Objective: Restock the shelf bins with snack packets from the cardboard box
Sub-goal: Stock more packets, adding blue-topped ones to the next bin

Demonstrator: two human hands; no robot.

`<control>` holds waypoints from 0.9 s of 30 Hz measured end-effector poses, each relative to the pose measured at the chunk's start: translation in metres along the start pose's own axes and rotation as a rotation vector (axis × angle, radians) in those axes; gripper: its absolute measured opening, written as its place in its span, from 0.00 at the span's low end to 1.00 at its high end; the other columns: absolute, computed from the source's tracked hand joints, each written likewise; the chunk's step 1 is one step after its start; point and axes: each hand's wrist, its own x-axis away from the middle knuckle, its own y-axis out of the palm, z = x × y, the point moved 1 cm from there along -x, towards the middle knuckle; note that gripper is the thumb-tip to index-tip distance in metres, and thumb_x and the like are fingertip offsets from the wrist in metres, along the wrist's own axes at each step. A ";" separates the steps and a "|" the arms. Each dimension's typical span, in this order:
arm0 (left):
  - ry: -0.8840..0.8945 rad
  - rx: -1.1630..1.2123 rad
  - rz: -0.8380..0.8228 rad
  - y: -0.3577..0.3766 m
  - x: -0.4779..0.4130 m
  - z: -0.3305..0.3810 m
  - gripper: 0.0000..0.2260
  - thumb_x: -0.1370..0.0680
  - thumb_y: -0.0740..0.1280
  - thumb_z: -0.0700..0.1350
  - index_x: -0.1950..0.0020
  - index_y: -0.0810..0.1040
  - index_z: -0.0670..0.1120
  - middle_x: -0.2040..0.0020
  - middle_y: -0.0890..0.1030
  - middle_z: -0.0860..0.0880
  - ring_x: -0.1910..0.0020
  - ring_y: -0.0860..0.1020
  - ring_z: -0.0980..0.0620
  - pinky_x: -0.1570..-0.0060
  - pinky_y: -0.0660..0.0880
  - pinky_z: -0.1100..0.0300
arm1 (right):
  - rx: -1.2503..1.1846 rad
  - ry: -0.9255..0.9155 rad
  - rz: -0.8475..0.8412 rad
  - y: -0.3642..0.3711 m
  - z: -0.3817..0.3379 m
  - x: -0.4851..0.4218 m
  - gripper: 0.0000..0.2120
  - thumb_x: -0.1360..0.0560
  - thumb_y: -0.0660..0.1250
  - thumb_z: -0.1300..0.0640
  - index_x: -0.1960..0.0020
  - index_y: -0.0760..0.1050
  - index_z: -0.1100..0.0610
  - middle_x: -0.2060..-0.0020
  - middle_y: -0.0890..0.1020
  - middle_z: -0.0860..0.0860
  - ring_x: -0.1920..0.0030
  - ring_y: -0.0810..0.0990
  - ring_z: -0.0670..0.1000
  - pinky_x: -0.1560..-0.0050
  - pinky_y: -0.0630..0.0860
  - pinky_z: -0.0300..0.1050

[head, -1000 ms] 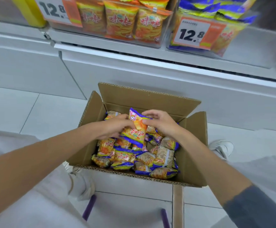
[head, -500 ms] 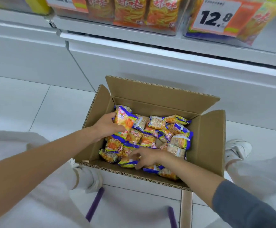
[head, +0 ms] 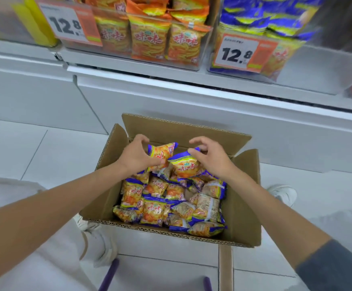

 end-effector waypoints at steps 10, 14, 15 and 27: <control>0.154 0.277 -0.301 -0.014 0.038 0.118 0.13 0.25 0.68 0.57 0.44 0.76 0.54 0.47 0.83 0.54 0.48 0.82 0.54 0.53 0.82 0.54 | 0.051 -0.157 0.251 -0.072 -0.099 0.013 0.05 0.26 0.73 0.54 0.57 0.78 0.54 0.76 0.75 0.56 0.74 0.68 0.44 0.69 0.64 0.42; 0.228 0.242 -0.303 -0.025 0.048 0.160 0.10 0.25 0.72 0.51 0.45 0.77 0.54 0.50 0.84 0.55 0.51 0.82 0.58 0.58 0.81 0.58 | -0.144 -0.203 0.300 -0.099 -0.125 0.028 0.04 0.25 0.71 0.54 0.57 0.79 0.52 0.66 0.83 0.54 0.66 0.79 0.44 0.64 0.74 0.41; 0.222 0.263 -0.297 -0.029 0.048 0.167 0.14 0.26 0.73 0.50 0.42 0.76 0.52 0.47 0.84 0.53 0.49 0.82 0.56 0.56 0.82 0.58 | -0.237 -0.189 0.257 -0.108 -0.126 0.031 0.03 0.24 0.71 0.54 0.53 0.80 0.54 0.60 0.84 0.55 0.61 0.81 0.45 0.60 0.77 0.42; 0.530 0.123 -0.190 -0.045 0.030 0.324 0.27 0.30 0.77 0.44 0.34 0.74 0.51 0.50 0.81 0.50 0.61 0.82 0.57 0.65 0.78 0.65 | -0.303 -0.196 0.135 -0.220 -0.141 0.039 0.25 0.31 0.77 0.63 0.37 0.73 0.53 0.51 0.85 0.48 0.51 0.84 0.45 0.50 0.79 0.43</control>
